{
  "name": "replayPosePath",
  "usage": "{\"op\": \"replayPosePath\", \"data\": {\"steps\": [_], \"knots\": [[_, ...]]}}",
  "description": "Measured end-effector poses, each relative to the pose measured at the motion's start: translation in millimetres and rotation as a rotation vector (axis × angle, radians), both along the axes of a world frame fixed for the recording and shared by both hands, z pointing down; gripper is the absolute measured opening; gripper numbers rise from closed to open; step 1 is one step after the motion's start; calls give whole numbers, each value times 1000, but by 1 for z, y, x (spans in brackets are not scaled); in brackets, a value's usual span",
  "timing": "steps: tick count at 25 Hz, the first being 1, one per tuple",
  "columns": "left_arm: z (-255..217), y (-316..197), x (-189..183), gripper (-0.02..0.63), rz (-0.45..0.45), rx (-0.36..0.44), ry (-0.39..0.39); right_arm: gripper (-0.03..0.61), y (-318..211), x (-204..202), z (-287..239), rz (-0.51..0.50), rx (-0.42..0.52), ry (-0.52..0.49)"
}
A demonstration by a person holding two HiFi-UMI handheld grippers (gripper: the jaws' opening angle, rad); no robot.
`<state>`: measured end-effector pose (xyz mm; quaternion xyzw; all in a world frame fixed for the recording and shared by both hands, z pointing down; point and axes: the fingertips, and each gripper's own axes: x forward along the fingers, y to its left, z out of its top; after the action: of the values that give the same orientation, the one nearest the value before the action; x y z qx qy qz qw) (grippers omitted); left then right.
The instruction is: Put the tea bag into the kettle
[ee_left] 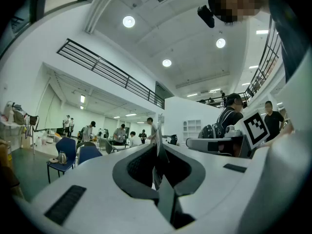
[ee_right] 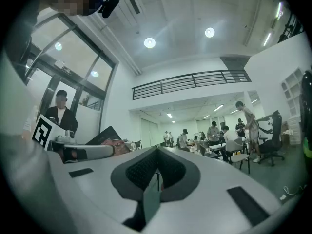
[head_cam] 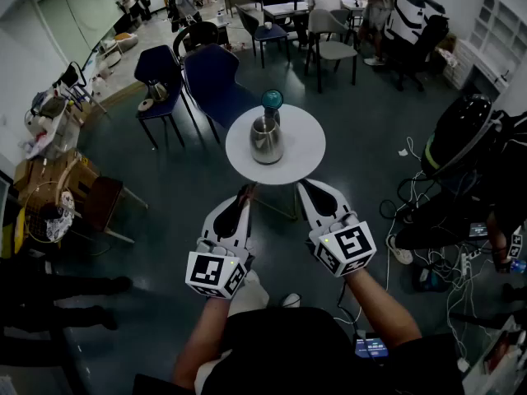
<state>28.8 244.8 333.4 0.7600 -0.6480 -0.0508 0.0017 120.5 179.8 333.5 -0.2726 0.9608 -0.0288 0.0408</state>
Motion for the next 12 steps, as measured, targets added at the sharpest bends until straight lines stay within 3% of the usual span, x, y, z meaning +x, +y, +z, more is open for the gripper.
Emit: {"op": "replayPosePath", "data": {"steps": [12], "knots": [[3,-17,-1,32,-2,-6,-9,18,-19,1,1,9,-6,-13]]}}
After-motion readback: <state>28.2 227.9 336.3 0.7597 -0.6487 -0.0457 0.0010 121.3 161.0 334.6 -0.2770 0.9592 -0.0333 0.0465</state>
